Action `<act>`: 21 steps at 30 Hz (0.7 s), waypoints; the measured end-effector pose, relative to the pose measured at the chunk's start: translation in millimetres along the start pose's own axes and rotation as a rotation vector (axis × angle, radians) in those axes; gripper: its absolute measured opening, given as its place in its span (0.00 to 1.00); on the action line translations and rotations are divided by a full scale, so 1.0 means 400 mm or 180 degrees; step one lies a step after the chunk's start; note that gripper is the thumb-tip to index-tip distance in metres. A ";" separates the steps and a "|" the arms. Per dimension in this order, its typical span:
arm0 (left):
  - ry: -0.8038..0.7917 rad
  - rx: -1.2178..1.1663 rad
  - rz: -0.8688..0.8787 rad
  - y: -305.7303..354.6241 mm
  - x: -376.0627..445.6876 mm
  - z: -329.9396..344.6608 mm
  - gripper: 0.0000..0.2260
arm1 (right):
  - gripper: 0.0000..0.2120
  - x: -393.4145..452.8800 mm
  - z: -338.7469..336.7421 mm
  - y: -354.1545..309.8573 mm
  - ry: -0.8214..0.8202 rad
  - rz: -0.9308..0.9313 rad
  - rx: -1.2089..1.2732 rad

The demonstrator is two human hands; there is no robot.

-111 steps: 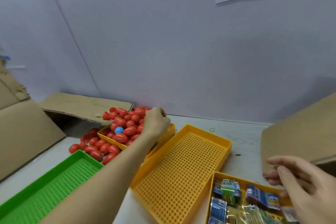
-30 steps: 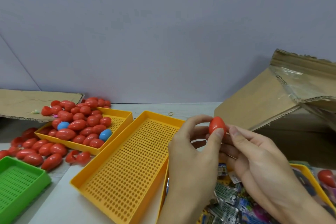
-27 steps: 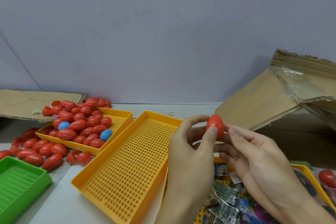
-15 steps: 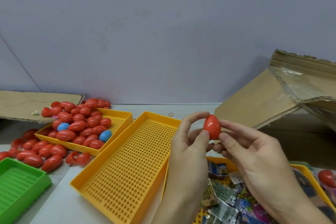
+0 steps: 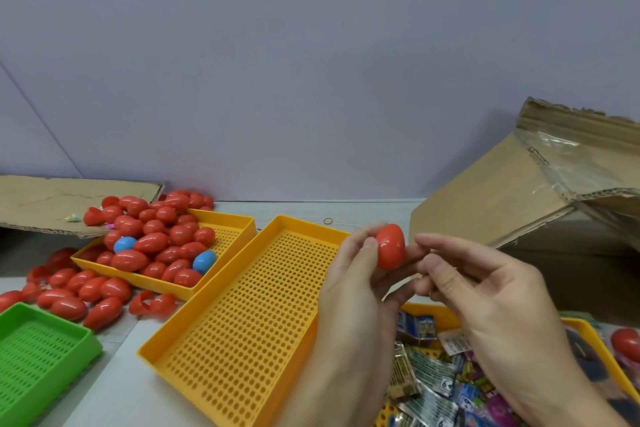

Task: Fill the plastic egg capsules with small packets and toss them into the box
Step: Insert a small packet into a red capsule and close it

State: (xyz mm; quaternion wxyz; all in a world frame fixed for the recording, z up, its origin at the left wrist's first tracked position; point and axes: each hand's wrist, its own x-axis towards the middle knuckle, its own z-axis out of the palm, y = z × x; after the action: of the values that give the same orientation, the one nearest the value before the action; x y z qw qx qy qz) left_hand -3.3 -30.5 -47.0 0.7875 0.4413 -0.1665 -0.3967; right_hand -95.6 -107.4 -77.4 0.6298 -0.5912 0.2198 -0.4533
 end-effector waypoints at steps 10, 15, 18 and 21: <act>0.0044 -0.0603 -0.0620 0.018 -0.004 -0.007 0.12 | 0.18 0.001 -0.009 -0.002 -0.0009 0.0102 0.0200; 0.0113 -0.0780 -0.0837 0.020 -0.004 -0.008 0.13 | 0.17 -0.002 -0.007 -0.011 0.0009 0.0140 0.0374; 0.0143 -0.0876 -0.0844 0.022 -0.006 -0.008 0.13 | 0.17 -0.001 -0.010 -0.013 -0.0013 0.0183 0.0359; 0.0273 -0.0854 -0.0662 0.022 -0.001 -0.016 0.13 | 0.15 -0.005 -0.009 -0.026 -0.0069 0.0271 0.0194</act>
State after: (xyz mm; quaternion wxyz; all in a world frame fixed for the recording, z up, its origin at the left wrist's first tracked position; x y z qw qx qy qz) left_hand 4.5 -24.0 -43.2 0.8004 0.3636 -0.0317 -0.4755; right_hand -102.8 -106.9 -68.8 0.6686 -0.5667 0.2240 -0.4262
